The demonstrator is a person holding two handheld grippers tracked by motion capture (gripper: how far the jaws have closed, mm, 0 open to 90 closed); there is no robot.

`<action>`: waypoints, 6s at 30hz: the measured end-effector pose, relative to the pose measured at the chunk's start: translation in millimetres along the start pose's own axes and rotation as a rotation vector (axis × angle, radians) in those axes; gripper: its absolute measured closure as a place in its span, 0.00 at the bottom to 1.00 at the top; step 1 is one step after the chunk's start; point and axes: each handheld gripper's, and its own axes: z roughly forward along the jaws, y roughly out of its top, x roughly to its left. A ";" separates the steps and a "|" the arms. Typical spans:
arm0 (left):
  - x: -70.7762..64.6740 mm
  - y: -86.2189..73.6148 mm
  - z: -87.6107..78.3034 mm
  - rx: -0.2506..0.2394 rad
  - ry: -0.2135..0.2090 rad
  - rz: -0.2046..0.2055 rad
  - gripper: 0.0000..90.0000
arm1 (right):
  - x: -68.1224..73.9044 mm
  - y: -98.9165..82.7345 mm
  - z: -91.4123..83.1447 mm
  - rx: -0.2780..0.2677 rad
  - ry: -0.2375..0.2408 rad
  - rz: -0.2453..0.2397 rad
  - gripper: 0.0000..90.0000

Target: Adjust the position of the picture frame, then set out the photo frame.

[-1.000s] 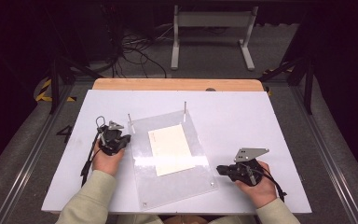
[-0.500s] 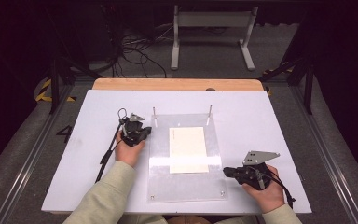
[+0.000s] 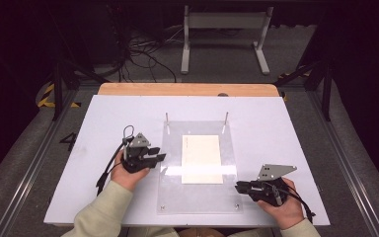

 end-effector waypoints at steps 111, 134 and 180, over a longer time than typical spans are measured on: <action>-37.3 -68.1 -59.9 -0.073 -0.082 0.051 0.57 | -190.4 92.6 100.4 -0.332 -0.258 0.186 0.95; -41.1 -69.6 -47.7 -0.012 -0.008 0.150 0.37 | -198.1 91.4 104.6 -0.365 -0.237 0.235 0.95; -82.6 -31.7 -21.8 -0.266 0.066 0.578 0.53 | -194.4 97.2 100.1 -0.319 -0.299 0.303 0.78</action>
